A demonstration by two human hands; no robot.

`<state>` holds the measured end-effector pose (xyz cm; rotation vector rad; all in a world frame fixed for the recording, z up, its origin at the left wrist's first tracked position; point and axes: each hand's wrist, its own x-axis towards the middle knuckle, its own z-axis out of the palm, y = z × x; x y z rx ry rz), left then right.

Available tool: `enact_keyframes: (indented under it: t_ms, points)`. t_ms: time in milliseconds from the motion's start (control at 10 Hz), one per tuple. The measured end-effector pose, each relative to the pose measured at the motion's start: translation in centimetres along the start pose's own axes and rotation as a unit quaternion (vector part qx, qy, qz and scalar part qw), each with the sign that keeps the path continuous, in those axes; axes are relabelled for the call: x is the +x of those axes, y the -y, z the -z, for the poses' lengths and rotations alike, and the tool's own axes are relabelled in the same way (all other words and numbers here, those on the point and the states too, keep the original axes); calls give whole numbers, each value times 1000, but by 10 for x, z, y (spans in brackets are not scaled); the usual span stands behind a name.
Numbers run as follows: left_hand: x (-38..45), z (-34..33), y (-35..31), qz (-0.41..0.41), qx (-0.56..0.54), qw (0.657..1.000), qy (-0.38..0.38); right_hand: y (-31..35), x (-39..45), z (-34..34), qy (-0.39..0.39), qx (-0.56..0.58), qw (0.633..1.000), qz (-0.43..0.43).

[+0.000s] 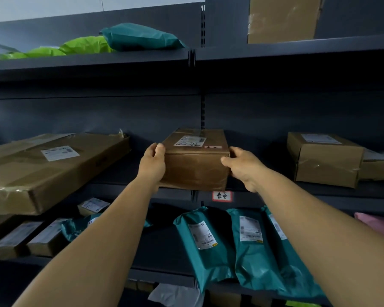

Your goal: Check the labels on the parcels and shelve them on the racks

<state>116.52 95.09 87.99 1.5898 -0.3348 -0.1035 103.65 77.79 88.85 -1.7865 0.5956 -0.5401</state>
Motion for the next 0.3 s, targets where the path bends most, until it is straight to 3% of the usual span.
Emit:
enact_keyframes:
  t_ms: [100,300]
  points:
    - [-13,-2,-6,-9,7,1000,-17,5,-4,5,14,-12,1000,-7]
    - [-43,-3,-25,-8,2,998,-56,15,-19,15,13,70,997,-1]
